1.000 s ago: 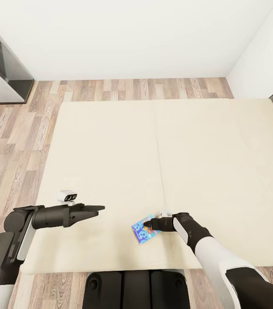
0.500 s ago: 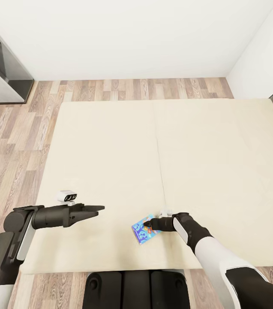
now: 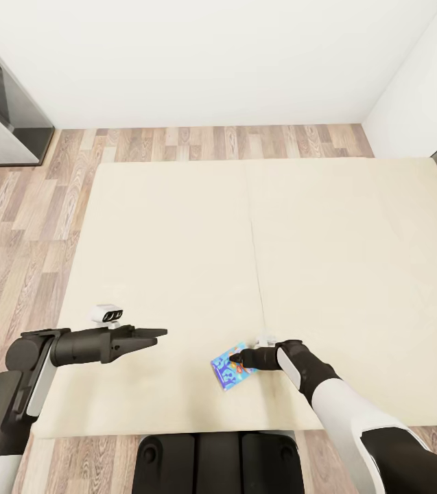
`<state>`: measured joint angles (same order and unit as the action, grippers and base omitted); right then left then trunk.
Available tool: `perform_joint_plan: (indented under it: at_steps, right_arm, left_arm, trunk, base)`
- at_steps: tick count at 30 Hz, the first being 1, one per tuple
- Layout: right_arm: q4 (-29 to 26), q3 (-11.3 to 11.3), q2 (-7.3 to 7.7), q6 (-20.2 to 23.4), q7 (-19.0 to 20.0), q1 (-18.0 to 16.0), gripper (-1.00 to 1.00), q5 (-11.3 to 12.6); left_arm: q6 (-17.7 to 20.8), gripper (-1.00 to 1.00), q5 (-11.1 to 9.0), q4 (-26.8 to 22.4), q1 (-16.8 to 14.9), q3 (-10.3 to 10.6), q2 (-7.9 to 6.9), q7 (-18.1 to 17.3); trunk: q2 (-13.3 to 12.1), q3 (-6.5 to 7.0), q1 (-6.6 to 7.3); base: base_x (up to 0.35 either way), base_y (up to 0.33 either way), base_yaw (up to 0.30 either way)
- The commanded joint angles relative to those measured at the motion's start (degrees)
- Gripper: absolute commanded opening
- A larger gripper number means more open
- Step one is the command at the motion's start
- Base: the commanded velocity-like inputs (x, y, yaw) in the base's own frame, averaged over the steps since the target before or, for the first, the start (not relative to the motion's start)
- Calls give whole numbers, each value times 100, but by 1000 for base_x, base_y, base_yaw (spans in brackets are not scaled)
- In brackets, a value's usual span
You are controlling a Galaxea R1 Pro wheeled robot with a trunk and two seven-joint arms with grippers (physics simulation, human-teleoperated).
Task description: Put all the toys in the child's room - the three board games (two on the bed and one on the table), the two jigsaw puzzles on the table, and the tennis ball on the table - inside the toy box on the table in the child's room.
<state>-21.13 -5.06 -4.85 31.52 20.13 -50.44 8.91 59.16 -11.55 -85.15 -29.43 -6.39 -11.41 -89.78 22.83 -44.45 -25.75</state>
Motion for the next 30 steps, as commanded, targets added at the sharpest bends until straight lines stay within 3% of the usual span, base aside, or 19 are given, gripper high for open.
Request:
perform_joint_plan:
  at_steps: [1,15,22,30]
  right_arm:
    - [-8,-39,4,28,-17,-1,100,59]
    - [-5,-46,1,30,-16,-1,100,59]
    - [-5,-235,1,30,-18,-2,100,66]
    - [-12,-294,1,25,-10,-2,100,81]
  left_arm:
    - [61,100,3,-2,-2,0,-2,-22]
    - [61,100,3,-2,-2,6,-2,-22]
    - [62,100,3,-2,-2,6,-2,-22]
    - [61,100,3,-2,-2,5,-2,-22]
  trunk:
    - [9,-6,-3]
    - [9,-6,-3]
    - [9,-6,-3]
    - [9,-6,-3]
  base:
    - [0,0,0]
    - [0,34,0]
    - [0,18,0]
    - [0,26,0]
